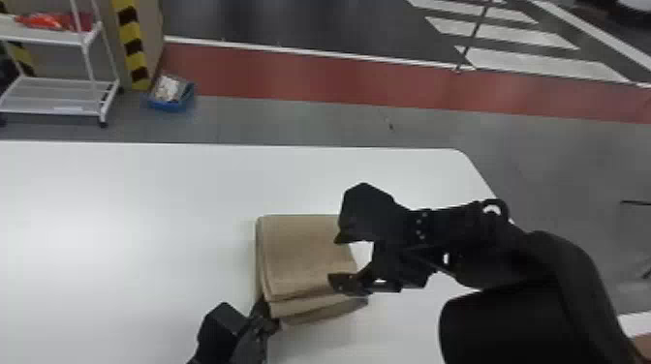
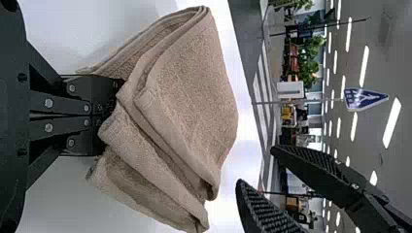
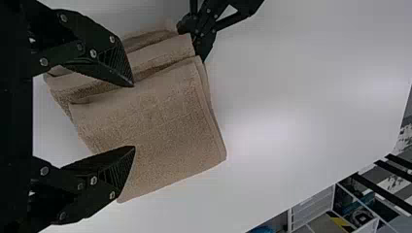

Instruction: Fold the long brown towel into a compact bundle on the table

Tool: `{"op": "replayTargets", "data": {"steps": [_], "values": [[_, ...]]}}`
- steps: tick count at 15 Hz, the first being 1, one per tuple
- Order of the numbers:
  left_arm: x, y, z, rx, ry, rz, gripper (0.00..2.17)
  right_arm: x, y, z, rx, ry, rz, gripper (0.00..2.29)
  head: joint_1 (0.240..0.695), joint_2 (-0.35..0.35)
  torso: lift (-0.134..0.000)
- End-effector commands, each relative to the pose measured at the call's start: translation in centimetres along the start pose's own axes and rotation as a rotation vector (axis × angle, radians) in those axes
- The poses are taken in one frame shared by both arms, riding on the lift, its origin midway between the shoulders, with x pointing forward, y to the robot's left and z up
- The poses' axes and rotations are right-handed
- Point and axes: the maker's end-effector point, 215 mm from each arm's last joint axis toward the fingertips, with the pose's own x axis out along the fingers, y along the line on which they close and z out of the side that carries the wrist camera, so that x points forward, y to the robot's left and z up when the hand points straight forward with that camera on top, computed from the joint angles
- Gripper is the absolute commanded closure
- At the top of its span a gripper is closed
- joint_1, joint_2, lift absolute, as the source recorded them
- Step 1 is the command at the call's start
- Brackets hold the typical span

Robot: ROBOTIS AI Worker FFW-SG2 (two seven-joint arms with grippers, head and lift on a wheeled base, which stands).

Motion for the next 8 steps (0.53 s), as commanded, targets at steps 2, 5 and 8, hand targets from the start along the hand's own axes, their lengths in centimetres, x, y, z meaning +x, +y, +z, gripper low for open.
{"op": "replayTargets", "data": {"steps": [2,5,8], "values": [[0.0,-0.2,0.7,0.001,-0.013,-0.002,2.15,1.2,-1.1,-2.7,0.024,0.061,0.003,1.6,0.695,-0.25,-0.125],[-0.1,-0.5,0.8,0.0,-0.014,-0.003,2.14,2.8,0.2,-3.9,0.007,0.095,0.038,1.6,0.695,-0.271,-0.125],[-1.0,-0.7,1.5,-0.019,0.002,-0.011,0.85,4.5,1.3,-4.4,-0.014,0.118,0.065,1.6,0.695,-0.281,-0.125]]}}
